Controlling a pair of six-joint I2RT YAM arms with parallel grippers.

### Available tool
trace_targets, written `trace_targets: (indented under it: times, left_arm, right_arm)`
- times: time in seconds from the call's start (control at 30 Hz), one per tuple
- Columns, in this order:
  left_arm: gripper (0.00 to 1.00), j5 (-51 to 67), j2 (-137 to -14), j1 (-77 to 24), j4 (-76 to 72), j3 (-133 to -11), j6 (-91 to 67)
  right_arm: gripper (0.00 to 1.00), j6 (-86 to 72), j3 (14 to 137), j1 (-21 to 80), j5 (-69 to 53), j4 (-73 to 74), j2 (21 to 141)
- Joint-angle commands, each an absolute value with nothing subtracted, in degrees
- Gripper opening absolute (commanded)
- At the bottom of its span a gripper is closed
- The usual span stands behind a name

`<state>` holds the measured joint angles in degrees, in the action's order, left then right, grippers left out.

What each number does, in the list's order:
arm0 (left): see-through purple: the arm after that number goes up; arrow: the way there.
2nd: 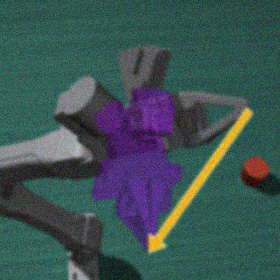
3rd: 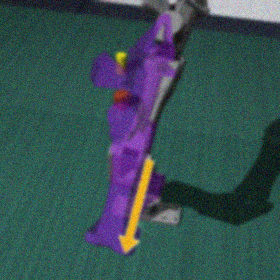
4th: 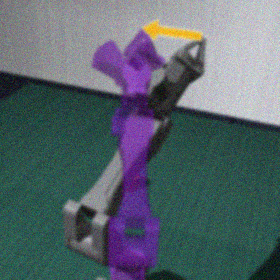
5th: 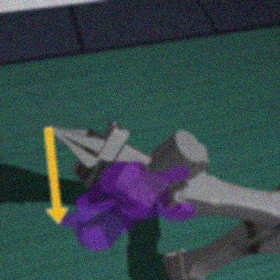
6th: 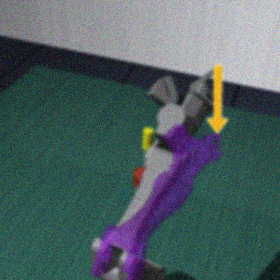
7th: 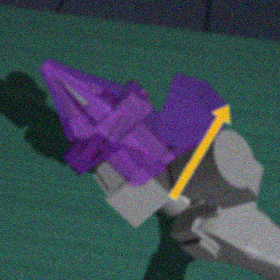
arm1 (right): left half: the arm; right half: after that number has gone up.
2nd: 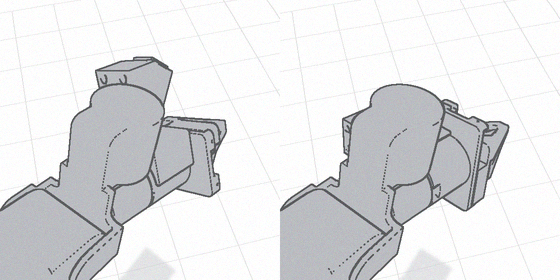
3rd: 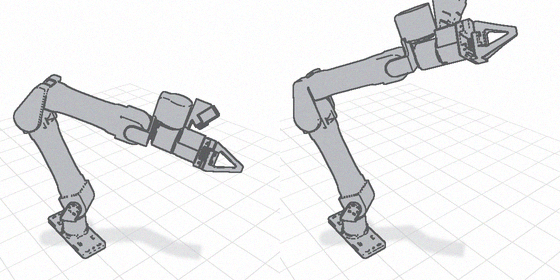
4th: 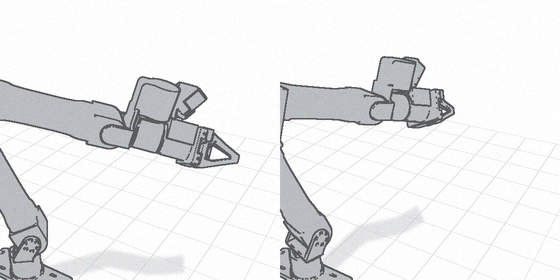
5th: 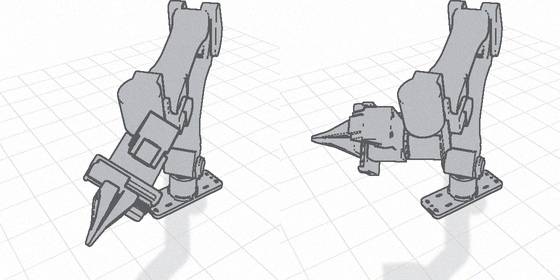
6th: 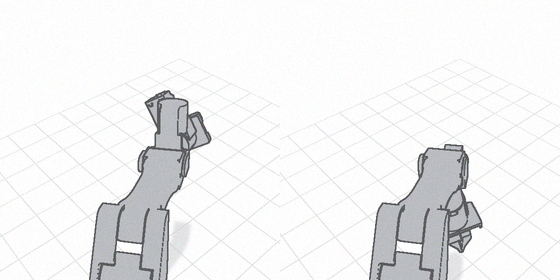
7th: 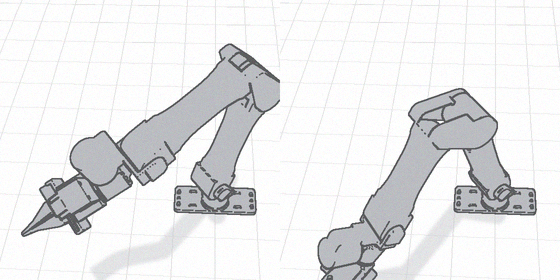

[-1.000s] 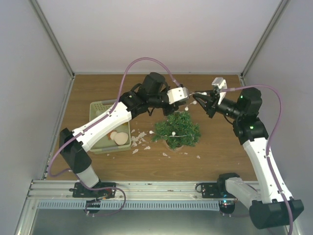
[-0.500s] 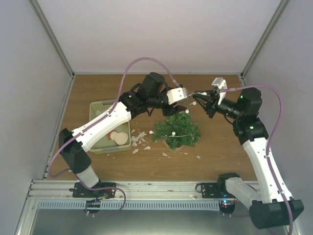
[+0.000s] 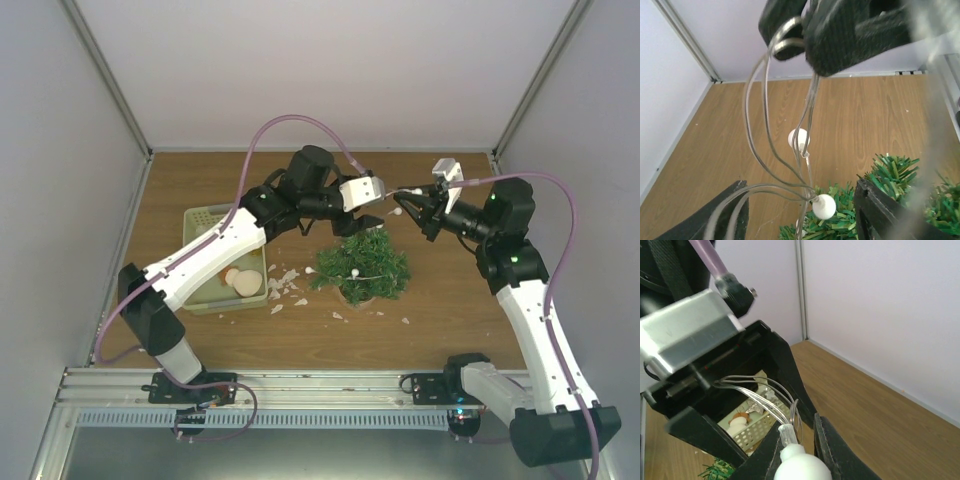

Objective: Decorate the small christmas tree

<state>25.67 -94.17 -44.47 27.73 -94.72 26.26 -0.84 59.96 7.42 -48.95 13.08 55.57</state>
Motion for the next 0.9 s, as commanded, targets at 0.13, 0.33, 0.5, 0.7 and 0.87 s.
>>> trace_targets:
  times: [0.13, 0.33, 0.5, 0.7, 0.87]
  left_arm:
    - [0.44, 25.6, -95.8, -43.3, 23.6, -96.3, 26.2]
    - [0.23, 25.2, -95.4, -42.8, 23.0, -96.6, 25.9]
    - [0.18, 25.4, -94.5, -42.8, 25.5, -99.0, 26.2]
    - [0.16, 26.5, -94.0, -42.9, 34.7, -105.5, 27.2]
    - [0.13, 28.8, -94.7, -43.0, 46.1, -112.2, 28.0]
  right_arm:
    - [0.00, -0.2, 61.7, 7.6, -50.3, 13.2, 55.9]
    - [0.00, -0.3, 61.6, 7.6, -50.4, 13.5, 56.1]
    - [0.01, -0.3, 61.5, 7.6, -50.5, 14.1, 56.0]
    - [0.01, 1.3, 61.8, 7.6, -50.8, 14.9, 55.6]
    - [0.01, 2.1, 62.1, 7.6, -52.8, 17.7, 55.5]
